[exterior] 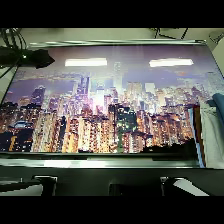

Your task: Fold the clothes and pants, and hang the long-sleeved shirts on hangers.

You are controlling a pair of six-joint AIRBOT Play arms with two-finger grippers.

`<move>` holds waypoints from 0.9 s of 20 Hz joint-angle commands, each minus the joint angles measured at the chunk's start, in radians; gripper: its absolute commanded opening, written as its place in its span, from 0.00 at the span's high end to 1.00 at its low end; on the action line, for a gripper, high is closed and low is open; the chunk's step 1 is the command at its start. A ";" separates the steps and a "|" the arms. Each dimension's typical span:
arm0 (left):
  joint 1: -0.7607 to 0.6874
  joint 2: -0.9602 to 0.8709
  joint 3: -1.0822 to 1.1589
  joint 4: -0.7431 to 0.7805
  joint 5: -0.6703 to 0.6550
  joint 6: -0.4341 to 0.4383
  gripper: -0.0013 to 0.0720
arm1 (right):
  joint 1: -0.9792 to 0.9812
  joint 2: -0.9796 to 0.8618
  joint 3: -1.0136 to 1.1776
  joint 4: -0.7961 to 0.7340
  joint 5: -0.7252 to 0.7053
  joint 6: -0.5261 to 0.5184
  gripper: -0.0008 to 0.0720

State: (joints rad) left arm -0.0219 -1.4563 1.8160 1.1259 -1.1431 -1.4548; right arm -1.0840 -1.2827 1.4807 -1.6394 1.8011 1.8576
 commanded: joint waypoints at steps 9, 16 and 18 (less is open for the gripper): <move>-0.010 0.003 0.145 -0.027 0.098 0.027 0.96 | 0.106 0.007 0.339 0.180 -0.486 -0.247 0.02; -0.062 -0.044 0.116 0.574 -0.175 -0.279 0.40 | 0.800 -0.083 0.441 0.268 -0.476 -0.183 0.04; -0.059 -0.063 -0.027 0.472 -0.401 -0.239 0.01 | 0.938 -0.174 0.377 0.285 -0.259 -0.182 0.04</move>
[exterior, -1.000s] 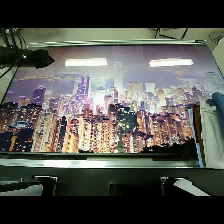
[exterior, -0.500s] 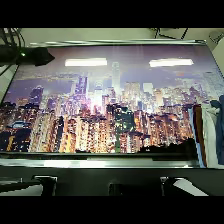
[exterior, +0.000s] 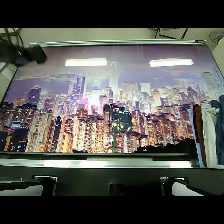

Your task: Fold the clothes and pants, and hang the long-sleeved shirts on hangers.

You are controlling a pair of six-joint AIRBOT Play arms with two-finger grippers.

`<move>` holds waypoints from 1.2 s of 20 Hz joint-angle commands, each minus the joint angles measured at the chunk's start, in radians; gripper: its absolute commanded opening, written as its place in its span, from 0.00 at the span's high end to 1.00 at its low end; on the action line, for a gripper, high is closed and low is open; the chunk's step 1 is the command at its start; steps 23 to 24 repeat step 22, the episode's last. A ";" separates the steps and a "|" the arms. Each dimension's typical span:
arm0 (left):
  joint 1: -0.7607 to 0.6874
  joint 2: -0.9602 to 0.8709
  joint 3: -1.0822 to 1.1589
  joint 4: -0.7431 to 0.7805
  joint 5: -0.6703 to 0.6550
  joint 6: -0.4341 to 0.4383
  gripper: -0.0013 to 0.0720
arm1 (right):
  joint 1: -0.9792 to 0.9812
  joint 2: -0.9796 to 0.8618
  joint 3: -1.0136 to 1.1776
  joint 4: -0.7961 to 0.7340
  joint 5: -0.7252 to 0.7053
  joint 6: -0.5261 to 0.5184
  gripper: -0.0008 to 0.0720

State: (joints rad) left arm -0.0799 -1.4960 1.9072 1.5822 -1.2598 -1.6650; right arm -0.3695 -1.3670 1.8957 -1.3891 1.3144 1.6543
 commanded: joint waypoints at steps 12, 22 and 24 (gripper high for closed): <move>-0.028 0.173 -0.657 -0.113 -0.003 -0.042 0.01 | 0.442 -0.143 -0.244 -0.010 0.223 0.032 0.04; -0.027 0.173 -0.657 -0.113 -0.003 -0.042 0.01 | 0.442 -0.143 -0.244 -0.010 0.223 0.032 0.04; -0.027 0.173 -0.657 -0.113 -0.003 -0.042 0.01 | 0.442 -0.143 -0.244 -0.010 0.223 0.032 0.04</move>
